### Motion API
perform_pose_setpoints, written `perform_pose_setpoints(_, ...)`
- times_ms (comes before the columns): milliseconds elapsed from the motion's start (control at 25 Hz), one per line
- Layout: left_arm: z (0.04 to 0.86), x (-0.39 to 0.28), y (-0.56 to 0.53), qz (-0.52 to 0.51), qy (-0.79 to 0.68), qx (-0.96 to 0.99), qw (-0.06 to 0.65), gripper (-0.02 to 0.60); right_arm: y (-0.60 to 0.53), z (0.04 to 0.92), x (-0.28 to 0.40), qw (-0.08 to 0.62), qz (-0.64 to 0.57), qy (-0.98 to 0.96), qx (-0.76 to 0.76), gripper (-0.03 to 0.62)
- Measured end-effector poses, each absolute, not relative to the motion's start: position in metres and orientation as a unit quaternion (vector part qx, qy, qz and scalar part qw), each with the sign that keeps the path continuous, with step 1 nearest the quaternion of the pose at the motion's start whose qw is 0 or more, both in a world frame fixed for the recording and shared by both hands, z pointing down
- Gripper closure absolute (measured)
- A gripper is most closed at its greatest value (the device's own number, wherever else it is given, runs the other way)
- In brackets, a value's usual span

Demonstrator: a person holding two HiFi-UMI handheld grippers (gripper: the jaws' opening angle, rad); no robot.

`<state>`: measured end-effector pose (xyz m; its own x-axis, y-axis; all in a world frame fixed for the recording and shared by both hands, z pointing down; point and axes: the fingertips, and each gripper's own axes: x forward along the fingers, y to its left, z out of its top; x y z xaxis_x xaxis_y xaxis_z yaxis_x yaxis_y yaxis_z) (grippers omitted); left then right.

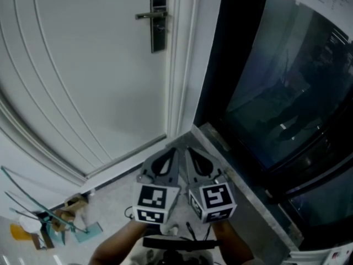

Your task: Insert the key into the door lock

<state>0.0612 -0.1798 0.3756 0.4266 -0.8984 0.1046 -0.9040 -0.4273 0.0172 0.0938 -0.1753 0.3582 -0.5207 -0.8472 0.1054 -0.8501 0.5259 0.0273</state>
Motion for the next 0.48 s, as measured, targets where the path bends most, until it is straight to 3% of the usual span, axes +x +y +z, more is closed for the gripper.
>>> perform_pose_setpoints(480, 0.373, 0.063, -0.187, 0.046, -0.528, 0.847, 0.036, 0.578, -0.184, 0.357, 0.096, 0.06, 0.011, -0.872, 0.486, 0.58)
